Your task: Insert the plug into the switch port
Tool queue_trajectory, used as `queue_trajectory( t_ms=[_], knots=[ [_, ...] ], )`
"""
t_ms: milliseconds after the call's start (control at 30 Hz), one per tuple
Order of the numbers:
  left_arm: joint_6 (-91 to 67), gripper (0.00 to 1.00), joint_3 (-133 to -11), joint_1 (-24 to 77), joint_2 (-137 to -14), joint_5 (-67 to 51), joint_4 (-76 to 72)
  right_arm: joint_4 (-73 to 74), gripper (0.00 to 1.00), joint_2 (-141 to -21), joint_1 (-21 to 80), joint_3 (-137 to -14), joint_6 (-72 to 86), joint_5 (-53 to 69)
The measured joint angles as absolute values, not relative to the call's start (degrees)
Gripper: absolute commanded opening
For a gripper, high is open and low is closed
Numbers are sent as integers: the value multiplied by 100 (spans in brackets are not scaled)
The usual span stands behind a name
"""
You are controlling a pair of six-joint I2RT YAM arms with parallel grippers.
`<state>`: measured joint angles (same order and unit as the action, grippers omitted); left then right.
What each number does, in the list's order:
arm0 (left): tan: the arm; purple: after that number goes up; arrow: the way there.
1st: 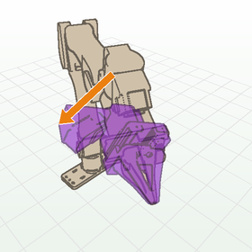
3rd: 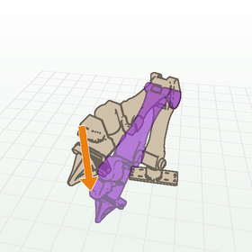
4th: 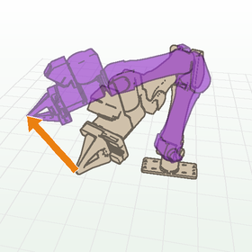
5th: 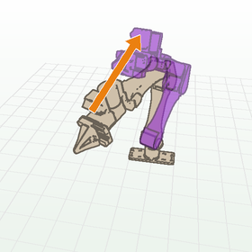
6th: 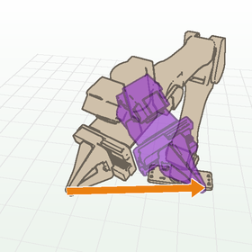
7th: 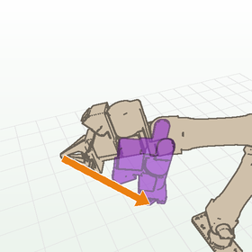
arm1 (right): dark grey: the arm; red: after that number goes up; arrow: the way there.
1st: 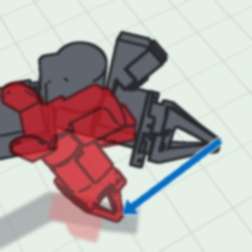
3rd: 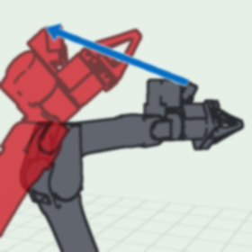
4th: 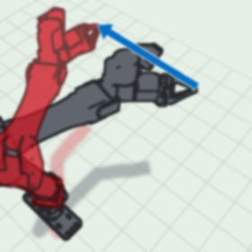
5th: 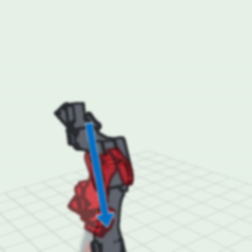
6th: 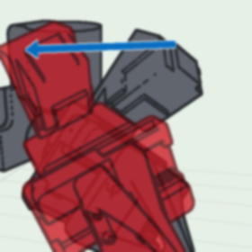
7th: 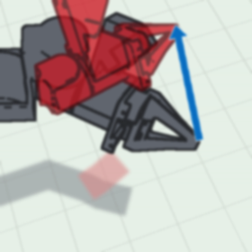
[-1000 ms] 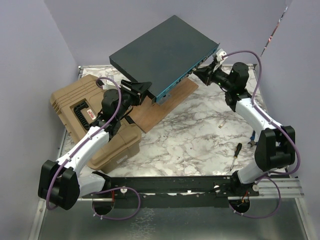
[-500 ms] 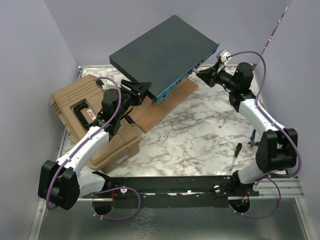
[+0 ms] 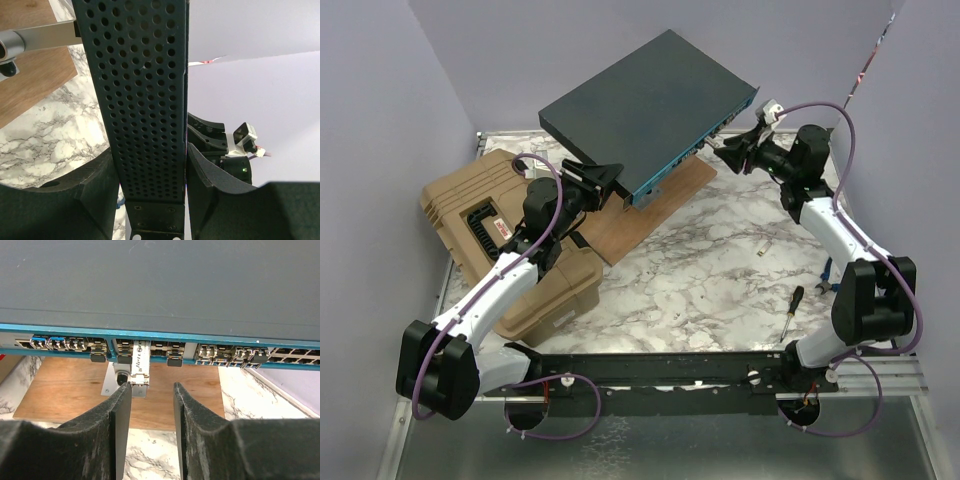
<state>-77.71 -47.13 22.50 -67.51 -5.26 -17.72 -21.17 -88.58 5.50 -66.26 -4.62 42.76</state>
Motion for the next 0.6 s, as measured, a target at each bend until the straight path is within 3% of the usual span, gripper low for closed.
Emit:
queue_trajectory(
  t_ms=[433, 600],
  knots=[
    [-7749, 0, -4713, 2248, -6751, -523, -1772, -2231, 42, -9139, 550, -6785, -351, 4617],
    [-7745, 0, -4713, 2248, -6751, -526, -1774, -2292, 35, -9262, 550, -6917, -242, 4731]
  ],
)
